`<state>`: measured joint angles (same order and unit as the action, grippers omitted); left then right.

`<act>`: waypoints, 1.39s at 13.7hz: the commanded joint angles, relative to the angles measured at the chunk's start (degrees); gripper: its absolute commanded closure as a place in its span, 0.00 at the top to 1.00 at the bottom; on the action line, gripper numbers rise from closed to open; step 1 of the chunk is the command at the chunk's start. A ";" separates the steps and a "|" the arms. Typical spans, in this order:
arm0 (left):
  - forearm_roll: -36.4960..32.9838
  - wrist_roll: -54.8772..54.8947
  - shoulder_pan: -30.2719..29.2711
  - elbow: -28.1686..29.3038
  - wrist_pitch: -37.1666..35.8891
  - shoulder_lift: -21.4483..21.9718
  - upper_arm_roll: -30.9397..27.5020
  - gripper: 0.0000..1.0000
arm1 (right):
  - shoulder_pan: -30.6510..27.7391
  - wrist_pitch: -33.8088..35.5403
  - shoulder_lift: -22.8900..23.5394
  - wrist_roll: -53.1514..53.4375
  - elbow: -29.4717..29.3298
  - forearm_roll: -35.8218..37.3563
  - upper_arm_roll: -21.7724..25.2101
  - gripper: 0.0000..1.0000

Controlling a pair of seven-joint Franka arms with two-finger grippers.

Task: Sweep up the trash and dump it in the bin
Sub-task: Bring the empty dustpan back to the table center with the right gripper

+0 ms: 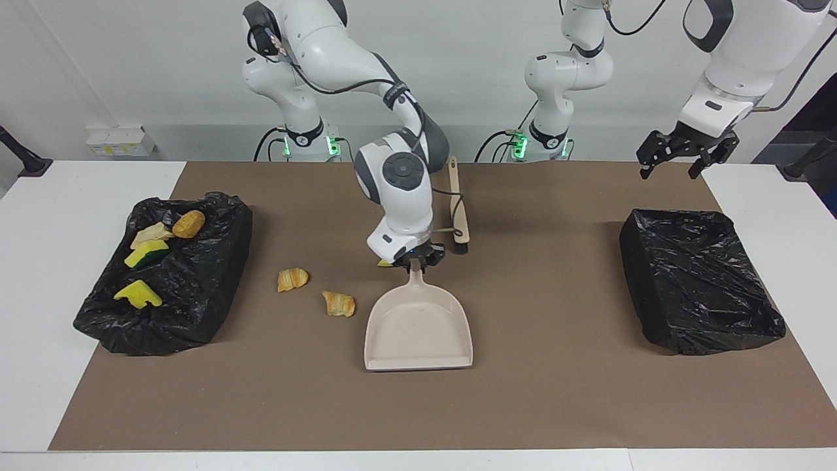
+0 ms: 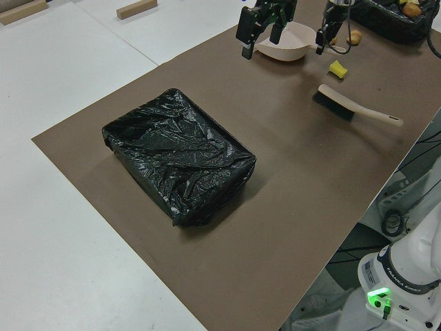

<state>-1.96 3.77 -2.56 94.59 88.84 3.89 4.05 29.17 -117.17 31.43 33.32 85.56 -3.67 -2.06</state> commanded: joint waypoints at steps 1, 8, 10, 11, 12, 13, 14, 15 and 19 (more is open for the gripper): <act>-0.50 0.19 -0.17 -4.77 -3.23 -3.10 0.34 1.00 | 1.85 0.89 6.61 5.69 -9.17 -0.55 0.12 0.00; 2.84 0.89 -0.78 -1.88 1.16 0.32 0.08 1.00 | 2.83 0.01 9.36 6.41 -12.44 0.06 -0.05 1.00; 2.84 0.80 -0.78 -1.87 1.43 0.42 0.08 1.00 | 1.60 0.10 7.17 5.80 -12.26 -0.98 -0.05 1.00; 2.84 0.80 -0.78 -1.69 1.43 0.42 0.08 1.00 | 1.51 0.88 5.76 5.88 -11.48 -0.99 -0.05 1.00; 2.84 0.80 -0.70 -1.69 1.43 0.50 0.08 1.00 | 1.59 1.15 4.97 5.97 -10.77 -0.99 -0.05 1.00; 2.84 0.80 -0.70 -1.69 1.43 0.50 0.08 1.00 | 1.68 1.76 3.83 5.97 -9.11 -0.99 -0.14 1.00; 2.84 0.63 -0.61 -1.69 1.52 0.33 0.17 1.00 | 2.03 2.47 1.99 5.97 -7.01 -1.08 -0.14 1.00; 2.84 0.19 -0.26 -1.69 1.95 0.07 0.17 1.00 | 2.82 2.56 0.58 6.32 -4.55 -1.08 -0.31 1.00; 2.84 -1.82 0.44 -1.69 9.93 -2.82 0.60 1.00 | 8.61 1.86 -5.84 7.37 5.65 -1.34 -0.84 1.00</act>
<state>0.24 3.47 -2.54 91.89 94.53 2.46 4.34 35.75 -114.04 30.92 40.07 83.36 -3.76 -2.97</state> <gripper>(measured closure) 0.000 0.000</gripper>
